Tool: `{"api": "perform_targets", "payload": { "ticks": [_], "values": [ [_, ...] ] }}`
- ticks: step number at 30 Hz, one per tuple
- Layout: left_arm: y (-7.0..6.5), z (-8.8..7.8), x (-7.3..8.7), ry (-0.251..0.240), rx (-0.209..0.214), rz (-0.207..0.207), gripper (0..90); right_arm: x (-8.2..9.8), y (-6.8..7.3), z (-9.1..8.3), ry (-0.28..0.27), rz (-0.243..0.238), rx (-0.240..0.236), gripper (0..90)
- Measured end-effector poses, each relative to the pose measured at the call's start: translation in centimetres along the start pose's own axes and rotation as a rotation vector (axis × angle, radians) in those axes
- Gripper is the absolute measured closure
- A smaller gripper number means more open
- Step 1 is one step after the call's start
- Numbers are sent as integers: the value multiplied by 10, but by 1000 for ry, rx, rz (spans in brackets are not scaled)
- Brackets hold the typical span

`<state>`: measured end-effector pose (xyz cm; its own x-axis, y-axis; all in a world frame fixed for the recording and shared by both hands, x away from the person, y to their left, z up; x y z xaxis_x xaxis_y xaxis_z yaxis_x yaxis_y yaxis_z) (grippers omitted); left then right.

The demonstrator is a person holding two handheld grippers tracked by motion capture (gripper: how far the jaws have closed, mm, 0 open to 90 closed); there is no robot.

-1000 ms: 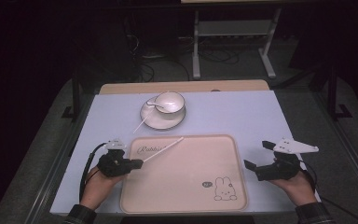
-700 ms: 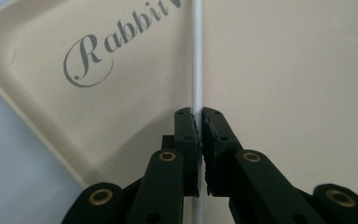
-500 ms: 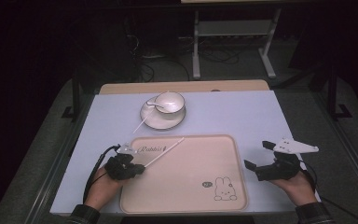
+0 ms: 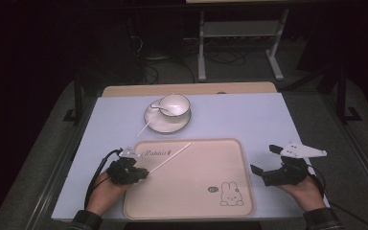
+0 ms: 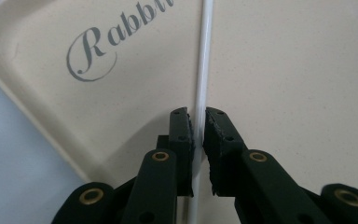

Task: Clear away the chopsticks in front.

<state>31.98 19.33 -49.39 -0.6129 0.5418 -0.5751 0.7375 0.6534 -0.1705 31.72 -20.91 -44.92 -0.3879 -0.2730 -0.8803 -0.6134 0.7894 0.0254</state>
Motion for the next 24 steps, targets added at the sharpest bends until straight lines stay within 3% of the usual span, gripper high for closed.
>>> {"api": "perform_targets", "payload": {
  "ticks": [2,4,6,8,12,18,24],
  "values": [
    [-1,-3,-4,-29,16,-12,762,0,0,0,0,-1,0,0],
    [-2,-5,-7,-50,24,-19,661,0,0,0,0,-2,-1,0],
    [-1,-6,-9,-54,28,-21,496,0,0,0,0,-1,-1,0],
    [-1,-8,-13,-67,32,-7,411,0,0,0,0,-1,0,0],
    [5,-12,-23,-90,21,7,308,0,0,0,-3,2,2,0],
    [23,-18,-45,-113,2,0,304,-1,-1,0,-8,2,4,0],
    [49,-18,-84,-162,-54,9,320,-1,-2,1,-7,3,5,0]
  ]
}}
Point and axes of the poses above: each handheld gripper's, and its own axes: z roughly forward along the jaws, x roughly out of its underside, y roughly to its left, the point moved 8 cm from there along z, roughly forward along the jaws, and after that the axes turned 4 degrees about x, right-handed, at the moved point
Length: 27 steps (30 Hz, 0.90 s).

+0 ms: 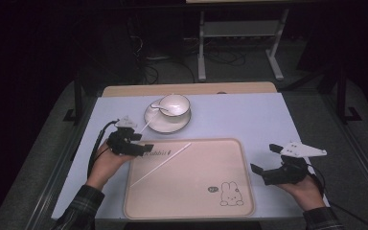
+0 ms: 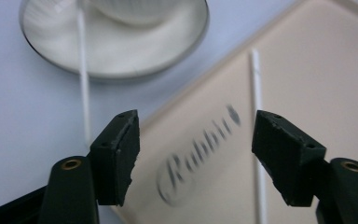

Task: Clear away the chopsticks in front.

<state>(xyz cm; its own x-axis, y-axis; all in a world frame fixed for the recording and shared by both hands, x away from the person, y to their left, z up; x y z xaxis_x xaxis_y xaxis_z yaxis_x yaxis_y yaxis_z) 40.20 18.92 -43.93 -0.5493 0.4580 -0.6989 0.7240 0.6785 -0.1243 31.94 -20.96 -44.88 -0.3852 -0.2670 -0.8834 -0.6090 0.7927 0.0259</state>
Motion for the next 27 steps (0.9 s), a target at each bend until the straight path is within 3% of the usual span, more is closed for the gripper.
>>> {"api": "perform_targets", "payload": {
  "ticks": [7,16,20,27],
  "values": [
    [36,19,-36,-13,-59,2,456,0,-3,-3,-12,8,6,0],
    [77,57,-52,13,-119,-45,623,0,-5,-4,-16,13,3,0],
    [86,71,-51,24,-109,-72,653,0,-5,-4,-18,13,1,0],
    [91,86,-48,63,-119,-61,741,0,-7,-5,-21,14,1,0]
  ]
}}
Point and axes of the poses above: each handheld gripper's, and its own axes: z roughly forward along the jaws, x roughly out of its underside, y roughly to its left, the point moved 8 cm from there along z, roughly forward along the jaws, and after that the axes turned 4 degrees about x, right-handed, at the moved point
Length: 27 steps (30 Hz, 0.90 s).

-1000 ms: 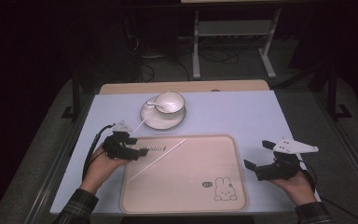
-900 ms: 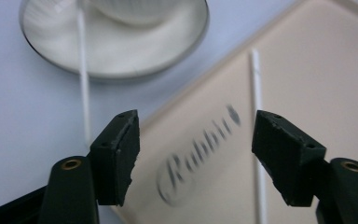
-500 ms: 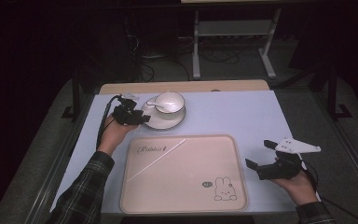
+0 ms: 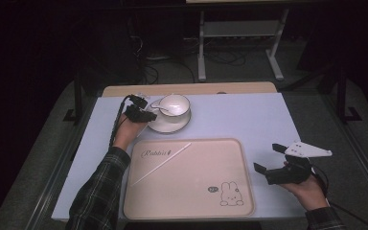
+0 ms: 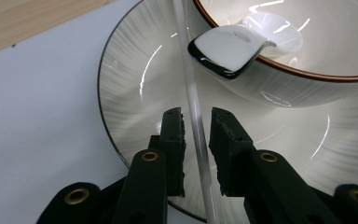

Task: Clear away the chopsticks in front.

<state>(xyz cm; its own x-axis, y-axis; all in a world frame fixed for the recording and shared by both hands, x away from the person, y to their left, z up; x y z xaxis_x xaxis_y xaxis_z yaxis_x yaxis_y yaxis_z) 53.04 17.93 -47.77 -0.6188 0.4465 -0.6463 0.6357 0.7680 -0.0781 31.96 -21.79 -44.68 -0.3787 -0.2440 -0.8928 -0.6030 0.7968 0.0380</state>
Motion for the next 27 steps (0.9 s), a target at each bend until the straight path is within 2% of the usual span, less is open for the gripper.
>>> {"api": "perform_targets", "payload": {
  "ticks": [4,11,13,16,21,27],
  "values": [
    [-1,6,1,17,-7,9,753,0,-1,0,2,1,-1,0],
    [-2,10,1,30,-52,30,822,0,1,0,-2,0,-4,0],
    [-1,10,1,36,-78,32,840,0,1,0,-2,0,-4,0],
    [1,8,0,33,-89,28,844,0,1,0,-3,0,-4,0],
    [7,-1,0,17,-93,2,846,0,0,-1,-5,0,-3,0],
    [15,-24,3,-20,-51,-60,848,0,0,-1,-6,0,0,0]
  ]
}}
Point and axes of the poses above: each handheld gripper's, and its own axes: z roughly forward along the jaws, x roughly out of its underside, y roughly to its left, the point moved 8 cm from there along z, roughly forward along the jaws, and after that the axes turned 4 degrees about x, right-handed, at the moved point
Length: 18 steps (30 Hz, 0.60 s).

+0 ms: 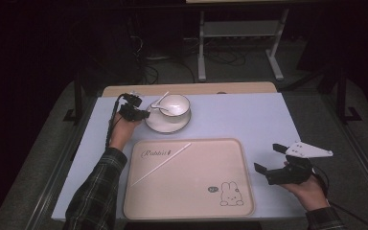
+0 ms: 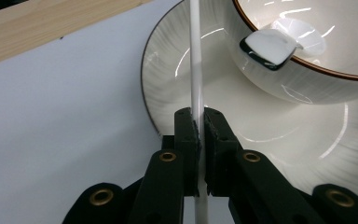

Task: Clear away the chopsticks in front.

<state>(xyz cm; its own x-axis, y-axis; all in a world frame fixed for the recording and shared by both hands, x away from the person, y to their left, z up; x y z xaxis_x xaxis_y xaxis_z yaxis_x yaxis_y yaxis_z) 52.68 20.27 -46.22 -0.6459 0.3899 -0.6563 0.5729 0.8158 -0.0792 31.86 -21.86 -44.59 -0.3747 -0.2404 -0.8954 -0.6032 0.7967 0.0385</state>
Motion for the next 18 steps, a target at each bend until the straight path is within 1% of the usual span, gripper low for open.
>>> {"api": "perform_targets", "payload": {
  "ticks": [2,6,7,11,14,18],
  "values": [
    [1,-7,2,-5,10,-10,848,0,0,0,-2,1,2,0],
    [3,-24,11,3,9,-19,848,-1,0,0,-3,-2,3,0],
    [4,-28,13,-2,11,-24,848,-1,0,0,-3,-3,3,0],
    [3,-41,26,-5,22,-52,849,-1,1,0,-2,-5,5,0],
    [2,-50,36,4,20,-54,849,-1,1,0,-3,-6,6,0],
    [-2,-61,51,5,34,-74,849,-1,2,0,-4,-7,6,0]
  ]
}}
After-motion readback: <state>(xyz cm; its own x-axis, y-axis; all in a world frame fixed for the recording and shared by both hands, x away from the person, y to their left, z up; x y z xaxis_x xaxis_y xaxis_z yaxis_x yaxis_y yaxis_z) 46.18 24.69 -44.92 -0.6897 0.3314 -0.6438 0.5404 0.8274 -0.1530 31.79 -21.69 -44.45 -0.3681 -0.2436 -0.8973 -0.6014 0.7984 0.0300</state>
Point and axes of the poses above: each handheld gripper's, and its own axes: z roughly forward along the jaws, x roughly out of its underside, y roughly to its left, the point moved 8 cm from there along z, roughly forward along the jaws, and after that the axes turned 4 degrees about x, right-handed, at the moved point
